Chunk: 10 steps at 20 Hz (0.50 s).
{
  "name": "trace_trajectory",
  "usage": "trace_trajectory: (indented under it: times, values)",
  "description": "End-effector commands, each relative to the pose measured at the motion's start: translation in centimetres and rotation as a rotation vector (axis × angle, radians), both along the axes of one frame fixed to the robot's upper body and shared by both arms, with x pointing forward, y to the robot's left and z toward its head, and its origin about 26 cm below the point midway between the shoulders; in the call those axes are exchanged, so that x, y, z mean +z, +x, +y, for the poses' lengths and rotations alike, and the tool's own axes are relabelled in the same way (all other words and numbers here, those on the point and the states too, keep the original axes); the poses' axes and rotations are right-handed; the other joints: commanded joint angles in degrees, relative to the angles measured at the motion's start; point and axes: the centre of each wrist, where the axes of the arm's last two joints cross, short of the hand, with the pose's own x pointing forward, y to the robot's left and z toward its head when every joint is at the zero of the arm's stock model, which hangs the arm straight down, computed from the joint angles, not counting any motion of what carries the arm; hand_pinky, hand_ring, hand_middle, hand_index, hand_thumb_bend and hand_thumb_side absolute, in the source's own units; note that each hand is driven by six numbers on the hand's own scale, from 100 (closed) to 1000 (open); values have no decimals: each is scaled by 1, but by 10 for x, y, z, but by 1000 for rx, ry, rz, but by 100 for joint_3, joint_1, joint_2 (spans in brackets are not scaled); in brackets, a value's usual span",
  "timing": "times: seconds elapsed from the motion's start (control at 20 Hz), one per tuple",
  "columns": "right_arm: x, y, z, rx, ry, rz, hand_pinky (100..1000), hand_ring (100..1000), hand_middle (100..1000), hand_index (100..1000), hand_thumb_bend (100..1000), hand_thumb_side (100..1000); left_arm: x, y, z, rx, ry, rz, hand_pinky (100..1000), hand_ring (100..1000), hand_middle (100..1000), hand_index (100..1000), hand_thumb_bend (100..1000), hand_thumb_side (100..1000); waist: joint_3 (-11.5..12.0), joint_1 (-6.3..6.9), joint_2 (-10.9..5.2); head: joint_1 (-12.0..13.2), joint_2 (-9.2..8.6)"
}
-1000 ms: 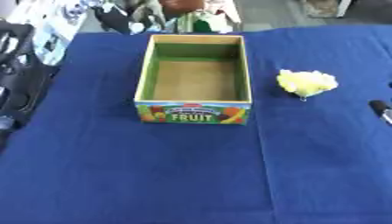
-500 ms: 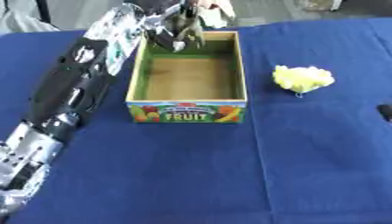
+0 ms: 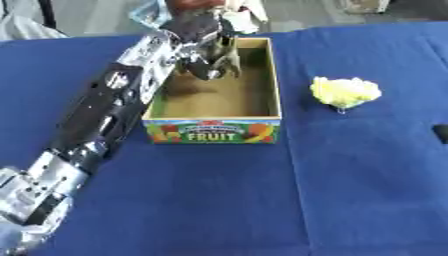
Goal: Pick up objects on the table and place them in the box.
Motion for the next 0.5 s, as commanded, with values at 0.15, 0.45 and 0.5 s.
trace_trajectory:
  times: [0.15,0.45,0.5]
  values:
    - [10,1,-2,5,-10,-26,562,709,708,841,461,130,0,1,-3,-22,24,12,185,100,100,274,364,100,-7,-22,-94,13,-58]
    - [10,1,-2,5,-8,-26,562,710,708,841,461,130,-13,0,-7,-52,48,81,251,164,151,342,450,115,-3,-28,-97,7,-62]
    - [10,1,-2,5,-8,-26,562,710,708,841,461,130,-14,-1,-7,-56,50,95,295,208,191,375,497,126,0,-30,-100,5,-61]
